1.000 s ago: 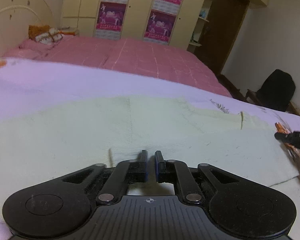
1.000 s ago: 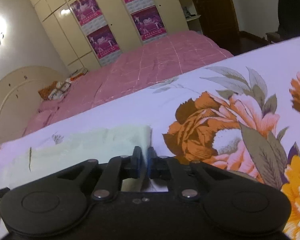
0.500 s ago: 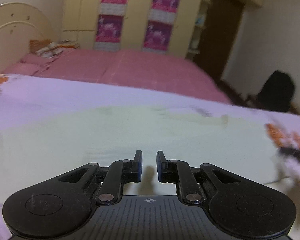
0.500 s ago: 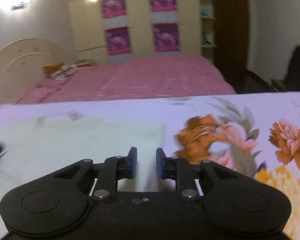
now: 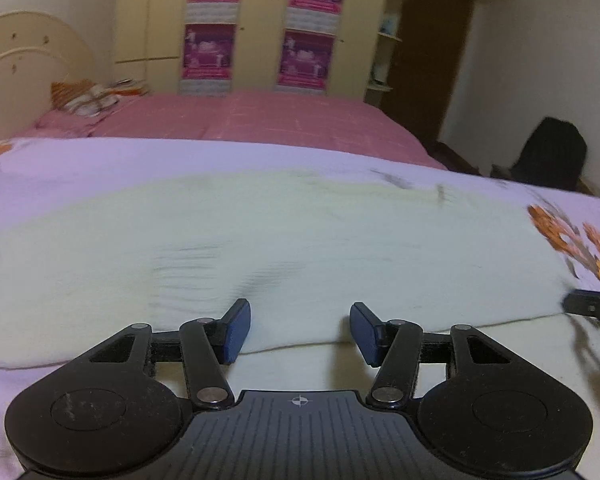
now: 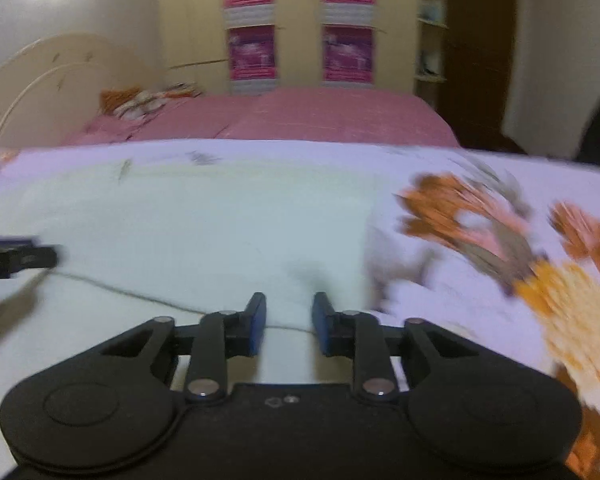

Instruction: Fold small clothes

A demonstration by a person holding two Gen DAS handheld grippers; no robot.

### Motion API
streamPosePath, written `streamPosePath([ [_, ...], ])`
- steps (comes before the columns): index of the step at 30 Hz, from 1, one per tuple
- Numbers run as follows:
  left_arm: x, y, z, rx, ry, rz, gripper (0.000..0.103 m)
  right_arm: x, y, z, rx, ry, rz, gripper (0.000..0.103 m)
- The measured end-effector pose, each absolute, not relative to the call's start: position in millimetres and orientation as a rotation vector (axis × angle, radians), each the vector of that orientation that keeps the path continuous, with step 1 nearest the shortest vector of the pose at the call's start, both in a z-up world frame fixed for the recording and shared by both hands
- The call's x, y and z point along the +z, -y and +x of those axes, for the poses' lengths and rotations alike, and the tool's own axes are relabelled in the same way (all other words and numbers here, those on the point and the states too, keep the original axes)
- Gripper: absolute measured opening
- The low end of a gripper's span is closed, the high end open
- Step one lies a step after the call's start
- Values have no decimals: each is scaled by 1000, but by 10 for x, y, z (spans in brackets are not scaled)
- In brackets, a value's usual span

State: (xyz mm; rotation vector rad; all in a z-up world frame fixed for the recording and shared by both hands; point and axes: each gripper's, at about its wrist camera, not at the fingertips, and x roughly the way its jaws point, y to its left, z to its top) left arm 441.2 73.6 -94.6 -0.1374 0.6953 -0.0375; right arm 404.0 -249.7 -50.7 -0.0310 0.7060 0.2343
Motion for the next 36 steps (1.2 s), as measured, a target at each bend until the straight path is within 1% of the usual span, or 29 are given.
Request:
streamPosePath([
  [3, -864, -884, 4260, 1, -681, -179, 56, -453, 2525, 4048, 232, -721, -17, 19],
  [4, -833, -953, 4164, 16, -667, -187, 56, -407, 2502, 4029, 224, -709, -6, 27],
  [5, -837, -1031, 4072, 37, -656, -190, 56, -363, 2524, 3973, 225, -690, 13, 30],
  [7, -861, -1278, 3815, 94, -646, -224, 56, -293, 2564, 3907, 234, -668, 47, 29],
  [10, -973, -1852, 3396, 222, -649, -345, 56, -282, 2688, 3782, 226, -680, 89, 29],
  [13, -1121, -2489, 3009, 352, -647, -527, 55, -334, 2852, 3652, 197, -710, 138, 31],
  [19, -1281, -3337, 2599, 464, -512, -863, 54, -329, 2881, 3389, 185, -742, 179, 31],
  [23, -1515, -3661, 2510, 509, -406, -1070, 53, -276, 2740, 3343, 211, -738, 173, 31],
  [27, -1655, -3797, 2483, 546, -349, -1152, 45, -217, 2651, 3378, 224, -728, 171, 31],
  [29, -1707, -3840, 2510, 574, -329, -1186, 33, -204, 2638, 3437, 218, -724, 171, 31],
  [30, -1725, -3840, 2488, 591, -321, -1202, 30, -196, 2641, 3461, 214, -723, 172, 31],
  [31, -1742, -3883, 2493, 606, -316, -1215, 23, -191, 2648, 3484, 209, -723, 174, 32],
  [32, -1767, -3927, 2485, 620, -308, -1227, 19, -189, 2656, 3501, 207, -722, 176, 32],
  [36, -1775, -4085, 2558, 644, -290, -1222, 18, -211, 2686, 3539, 201, -728, 178, 33],
])
